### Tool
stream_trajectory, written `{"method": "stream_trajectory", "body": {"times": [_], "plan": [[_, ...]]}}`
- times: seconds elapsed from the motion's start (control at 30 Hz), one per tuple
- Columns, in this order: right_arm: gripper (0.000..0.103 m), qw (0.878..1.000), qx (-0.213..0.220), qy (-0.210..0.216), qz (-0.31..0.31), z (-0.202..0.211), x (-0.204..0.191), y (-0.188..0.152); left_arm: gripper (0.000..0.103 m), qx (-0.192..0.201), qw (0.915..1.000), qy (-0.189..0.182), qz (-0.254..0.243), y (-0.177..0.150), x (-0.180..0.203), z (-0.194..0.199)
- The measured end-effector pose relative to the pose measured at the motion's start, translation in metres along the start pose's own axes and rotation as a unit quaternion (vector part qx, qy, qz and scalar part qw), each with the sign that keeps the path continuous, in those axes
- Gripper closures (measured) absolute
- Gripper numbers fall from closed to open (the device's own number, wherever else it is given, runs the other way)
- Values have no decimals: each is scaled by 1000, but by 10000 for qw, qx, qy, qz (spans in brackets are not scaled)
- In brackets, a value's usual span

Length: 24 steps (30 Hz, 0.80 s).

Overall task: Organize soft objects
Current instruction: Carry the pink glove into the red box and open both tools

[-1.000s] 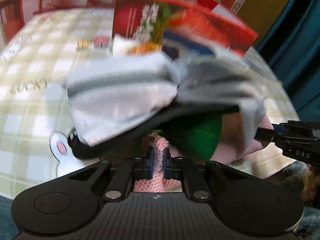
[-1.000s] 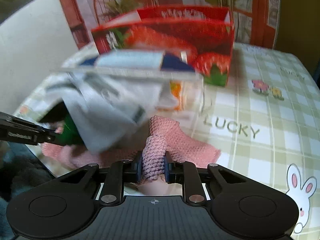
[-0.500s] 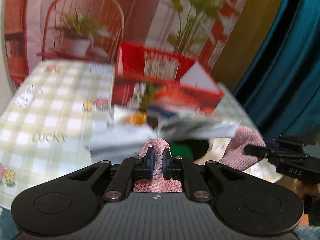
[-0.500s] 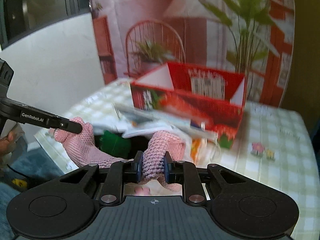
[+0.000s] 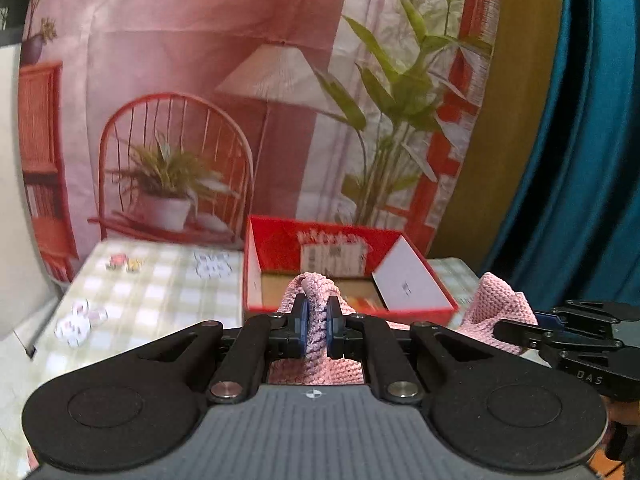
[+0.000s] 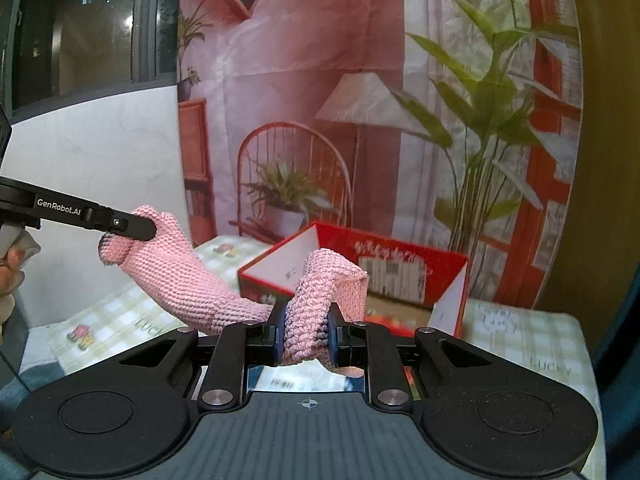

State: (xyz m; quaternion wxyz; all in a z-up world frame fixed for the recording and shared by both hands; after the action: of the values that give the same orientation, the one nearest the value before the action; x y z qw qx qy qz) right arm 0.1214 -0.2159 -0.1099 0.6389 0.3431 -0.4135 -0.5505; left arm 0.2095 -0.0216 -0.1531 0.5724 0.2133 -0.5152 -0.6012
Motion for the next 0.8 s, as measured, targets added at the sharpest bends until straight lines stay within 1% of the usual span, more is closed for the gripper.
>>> {"method": "stream_trajectory", "body": {"times": [0.1, 0.2, 0.33, 0.4, 0.47, 0.53, 0.63, 0.7, 0.8], "plan": [[84, 9999, 10, 32, -156, -19, 18, 6, 93, -6, 9999, 122, -48, 15, -2, -21], [84, 9992, -13, 111, -396, -46, 39, 13, 93, -41, 9992, 356, -151, 33, -6, -47], [84, 9977, -146, 34, -664, -91, 69, 19, 93, -10, 9979, 594, -256, 58, -9, -86], [84, 9961, -229, -23, -847, -116, 82, 20, 93, 25, 9973, 694, -228, 67, -11, -106], [84, 9941, -304, -122, -1037, -138, 93, 17, 93, -45, 9970, 762, -155, 71, -10, -131], [84, 9914, -480, -272, -1184, -163, 101, 10, 93, -217, 9961, 841, -138, 66, -10, -152], [84, 9866, -884, -341, -1326, -192, 106, -12, 93, -505, 9930, 1028, -293, 50, -12, -180], [84, 9840, -1085, -347, -1372, -203, 105, -26, 93, -673, 9912, 1090, -341, 40, -14, -192], [84, 9800, -1367, -343, -1405, -215, 102, -46, 93, -947, 9886, 1133, -287, 26, -21, -203]]}}
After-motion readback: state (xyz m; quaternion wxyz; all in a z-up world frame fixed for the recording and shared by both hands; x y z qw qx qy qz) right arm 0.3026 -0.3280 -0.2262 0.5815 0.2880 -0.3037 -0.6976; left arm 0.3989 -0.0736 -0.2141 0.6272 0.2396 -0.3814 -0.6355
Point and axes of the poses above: each gripper's, at about its wrist camera, not at the fingertips, and z roughly against the way its jaws point, x to its right, y to its top, the point moved 10 cm from there along -z, roughly the way its jaws point, and after that the axes turned 12 degrees about z, right-handed, at the moved point
